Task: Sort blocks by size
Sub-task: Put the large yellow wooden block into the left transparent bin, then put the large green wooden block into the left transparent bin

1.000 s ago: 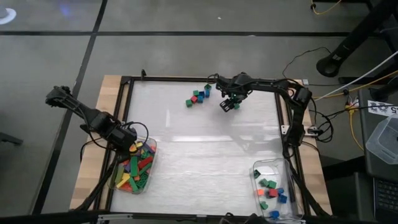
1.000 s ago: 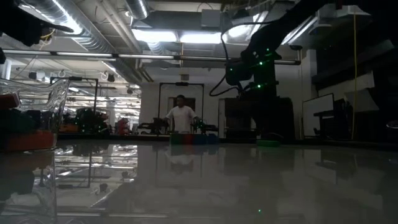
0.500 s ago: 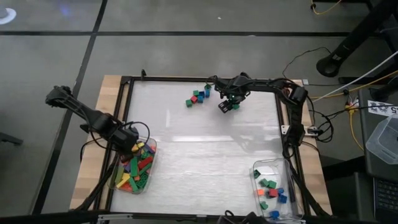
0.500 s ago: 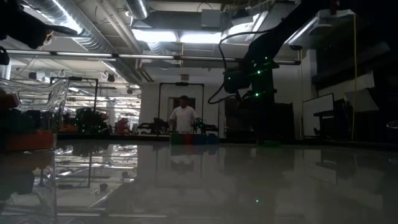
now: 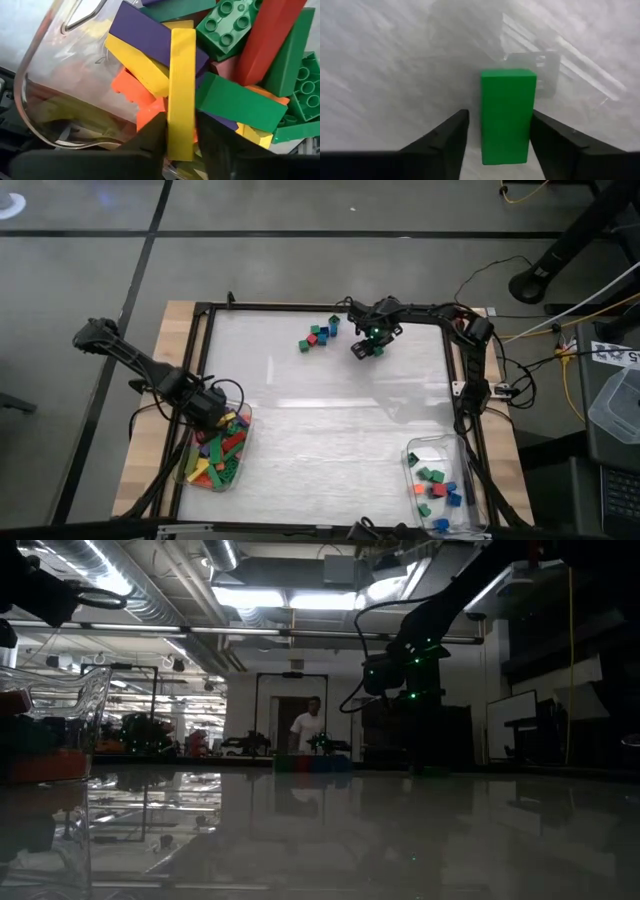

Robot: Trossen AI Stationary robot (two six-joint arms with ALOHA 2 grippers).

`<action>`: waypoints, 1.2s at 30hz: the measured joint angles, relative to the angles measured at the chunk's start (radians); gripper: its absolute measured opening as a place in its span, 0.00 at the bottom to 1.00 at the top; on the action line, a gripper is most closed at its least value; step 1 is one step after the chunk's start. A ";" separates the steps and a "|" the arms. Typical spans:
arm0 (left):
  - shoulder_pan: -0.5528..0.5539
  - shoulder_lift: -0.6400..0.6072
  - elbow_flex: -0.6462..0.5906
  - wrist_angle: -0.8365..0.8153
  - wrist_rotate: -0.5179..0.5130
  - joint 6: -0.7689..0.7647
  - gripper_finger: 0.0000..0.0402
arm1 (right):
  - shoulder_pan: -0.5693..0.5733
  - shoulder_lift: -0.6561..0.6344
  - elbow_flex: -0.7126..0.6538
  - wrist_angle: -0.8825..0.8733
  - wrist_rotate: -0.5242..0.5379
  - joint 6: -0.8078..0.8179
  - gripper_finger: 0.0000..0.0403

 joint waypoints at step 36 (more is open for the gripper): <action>0.000 0.067 0.002 0.890 -0.440 0.859 0.45 | 0.449 0.025 0.078 0.673 -0.723 0.035 0.34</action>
